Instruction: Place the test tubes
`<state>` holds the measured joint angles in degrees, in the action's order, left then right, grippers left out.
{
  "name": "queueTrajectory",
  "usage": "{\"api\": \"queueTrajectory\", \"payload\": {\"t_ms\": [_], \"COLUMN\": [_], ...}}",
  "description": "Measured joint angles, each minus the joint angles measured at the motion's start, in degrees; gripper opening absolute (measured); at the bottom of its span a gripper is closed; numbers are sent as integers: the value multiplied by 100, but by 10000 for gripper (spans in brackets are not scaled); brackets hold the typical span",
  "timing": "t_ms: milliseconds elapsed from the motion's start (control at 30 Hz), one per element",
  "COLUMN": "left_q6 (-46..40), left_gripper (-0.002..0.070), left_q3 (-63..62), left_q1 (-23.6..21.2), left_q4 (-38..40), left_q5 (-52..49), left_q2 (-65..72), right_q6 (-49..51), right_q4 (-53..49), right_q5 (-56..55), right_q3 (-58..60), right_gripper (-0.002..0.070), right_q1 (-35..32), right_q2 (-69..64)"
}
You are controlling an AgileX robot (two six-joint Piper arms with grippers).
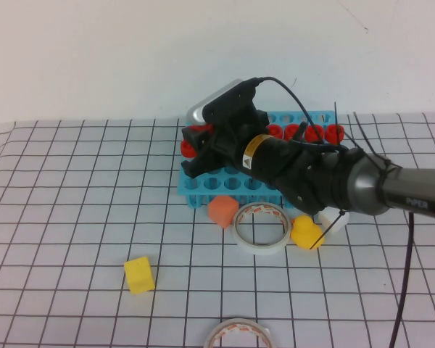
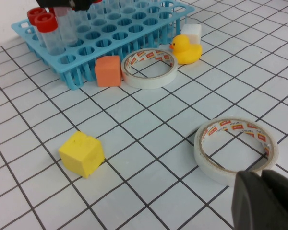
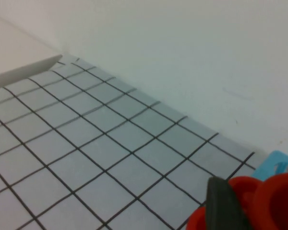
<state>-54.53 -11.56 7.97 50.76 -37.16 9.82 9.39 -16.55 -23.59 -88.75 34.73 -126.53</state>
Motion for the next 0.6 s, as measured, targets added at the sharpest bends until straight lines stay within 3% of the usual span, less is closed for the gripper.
{"api": "queueTrajectory", "payload": {"t_ms": [600], "left_q6": [0], "left_gripper": [-1], "left_q3": [0], "left_q1": [0], "left_q4": [0], "left_q5": [0], "left_q2": [0], "right_q6": [0], "right_q4": [193], "right_q5": [216], "right_q3": [-103], "right_gripper": [260], "right_q1": [-11], "right_q2": [-86]}}
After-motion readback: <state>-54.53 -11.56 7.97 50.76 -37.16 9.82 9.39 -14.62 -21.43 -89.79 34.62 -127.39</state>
